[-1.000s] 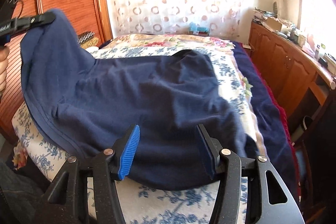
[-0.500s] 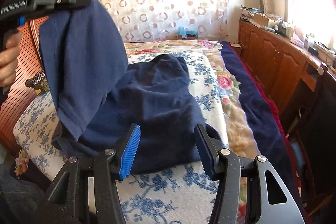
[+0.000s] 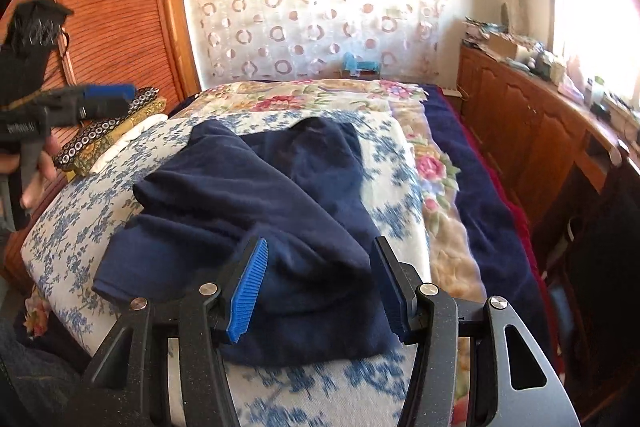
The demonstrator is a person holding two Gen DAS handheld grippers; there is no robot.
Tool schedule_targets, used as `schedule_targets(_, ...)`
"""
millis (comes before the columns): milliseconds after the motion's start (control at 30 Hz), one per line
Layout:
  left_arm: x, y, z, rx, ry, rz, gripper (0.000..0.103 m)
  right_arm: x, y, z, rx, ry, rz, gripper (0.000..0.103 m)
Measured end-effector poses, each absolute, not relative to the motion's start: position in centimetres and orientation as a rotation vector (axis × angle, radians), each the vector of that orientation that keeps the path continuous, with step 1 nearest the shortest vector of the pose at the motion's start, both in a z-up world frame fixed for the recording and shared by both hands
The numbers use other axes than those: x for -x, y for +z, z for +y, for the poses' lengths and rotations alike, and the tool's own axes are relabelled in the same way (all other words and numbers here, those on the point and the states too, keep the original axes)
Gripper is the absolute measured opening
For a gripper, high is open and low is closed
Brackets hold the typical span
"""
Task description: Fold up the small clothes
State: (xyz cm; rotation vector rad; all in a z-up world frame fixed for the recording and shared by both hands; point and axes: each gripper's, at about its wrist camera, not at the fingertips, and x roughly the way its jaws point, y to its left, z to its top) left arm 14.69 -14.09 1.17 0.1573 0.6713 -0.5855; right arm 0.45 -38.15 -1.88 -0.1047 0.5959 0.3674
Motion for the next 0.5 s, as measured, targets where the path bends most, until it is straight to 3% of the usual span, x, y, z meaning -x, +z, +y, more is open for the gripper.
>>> schedule_targets(500, -15.4, -2.0, -3.7, -0.051, -0.410, 0.682, 0.076, -6.5, -1.7, -24.6, 0.255, 0.648, 0.660, 0.055)
